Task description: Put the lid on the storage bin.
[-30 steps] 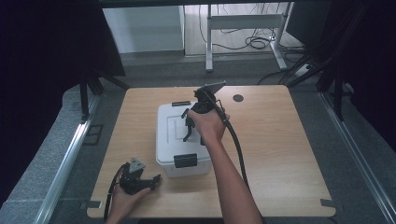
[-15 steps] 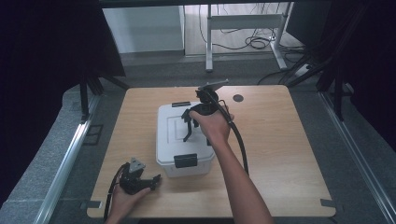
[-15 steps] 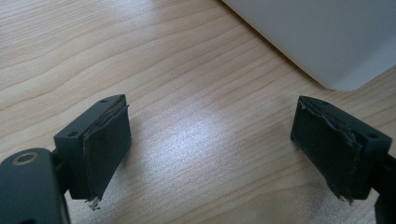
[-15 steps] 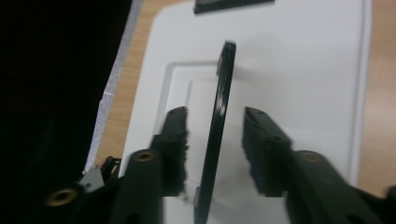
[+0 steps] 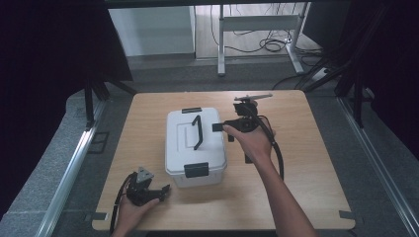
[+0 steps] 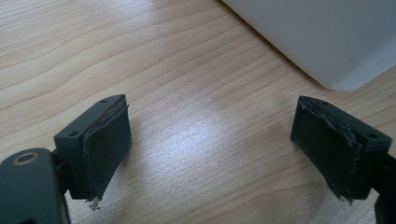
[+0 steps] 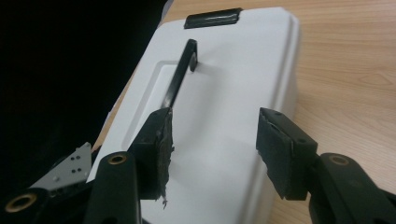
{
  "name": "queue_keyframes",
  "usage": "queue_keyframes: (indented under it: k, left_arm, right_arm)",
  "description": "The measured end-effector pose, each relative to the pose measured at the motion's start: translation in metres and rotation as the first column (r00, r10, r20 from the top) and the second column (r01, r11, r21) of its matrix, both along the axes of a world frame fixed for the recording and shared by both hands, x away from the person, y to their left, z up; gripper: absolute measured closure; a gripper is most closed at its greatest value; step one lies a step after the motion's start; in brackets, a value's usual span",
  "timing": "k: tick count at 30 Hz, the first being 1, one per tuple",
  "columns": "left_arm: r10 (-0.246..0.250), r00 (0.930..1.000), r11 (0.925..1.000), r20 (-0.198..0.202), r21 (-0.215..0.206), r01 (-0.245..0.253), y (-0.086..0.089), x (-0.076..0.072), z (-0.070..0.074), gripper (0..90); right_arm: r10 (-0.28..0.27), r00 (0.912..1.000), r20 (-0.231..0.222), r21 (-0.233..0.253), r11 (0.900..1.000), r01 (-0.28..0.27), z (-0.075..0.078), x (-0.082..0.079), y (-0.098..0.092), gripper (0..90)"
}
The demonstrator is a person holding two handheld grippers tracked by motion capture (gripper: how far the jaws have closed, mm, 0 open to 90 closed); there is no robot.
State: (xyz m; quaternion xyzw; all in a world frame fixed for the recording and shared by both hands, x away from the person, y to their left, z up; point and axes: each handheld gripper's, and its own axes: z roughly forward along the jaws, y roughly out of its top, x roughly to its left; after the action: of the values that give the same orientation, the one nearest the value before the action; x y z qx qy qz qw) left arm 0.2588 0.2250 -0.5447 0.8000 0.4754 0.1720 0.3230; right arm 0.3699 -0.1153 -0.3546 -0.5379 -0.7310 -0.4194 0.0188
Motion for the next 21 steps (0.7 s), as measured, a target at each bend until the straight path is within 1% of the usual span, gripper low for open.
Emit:
queue_keyframes:
  k: [3, 5, 6, 14, 19, 20, 21]
  left_arm:
    - [0.0, 1.0, 1.0, 0.0, 0.0, 0.0, 0.0, 0.0, 0.0, 12.0]
    - [0.0, 1.0, 1.0, 0.0, 0.001, 0.0, 0.0, 0.0, 0.0, 12.0]
    - [0.0, 1.0, 1.0, 0.0, 0.001, 0.0, 0.0, 0.0, 0.0, 12.1]
    - [0.0, 1.0, 1.0, 0.004, 0.0, 0.0, 0.0, 0.0, 0.0, 12.0]
    - [0.002, 1.0, 1.0, 0.003, -0.003, -0.002, 0.0, 0.0, 0.0, 12.0]
    - [0.002, 1.0, 1.0, 0.003, -0.003, -0.002, 0.0, 0.0, 0.0, 12.0]
    - [0.002, 1.0, 1.0, 0.003, -0.003, -0.002, 0.0, 0.0, 0.0, 12.0]
  right_arm:
    - [-0.007, 0.9998, 0.021, 0.017, 1.0, 0.006, -0.003, -0.009, -0.017, 45.7]
    - [-0.014, 0.9993, 0.036, 0.035, 0.999, 0.013, -0.007, -0.015, -0.029, 44.6]
    - [-0.016, 0.9992, 0.036, 0.04, 0.999, 0.015, -0.01, -0.018, -0.035, 44.3]
    - [-0.056, 0.9972, 0.049, 0.089, 0.995, 0.051, -0.04, -0.042, -0.085, 43.4]
    - [-0.076, 0.9947, 0.069, 0.107, 0.992, 0.069, -0.06, -0.057, -0.109, 41.2]
    - [-0.076, 0.9947, 0.069, 0.107, 0.992, 0.069, -0.06, -0.057, -0.109, 41.2]
    - [-0.078, 0.9948, 0.066, 0.11, 0.991, 0.07, -0.069, -0.063, -0.117, 40.9]
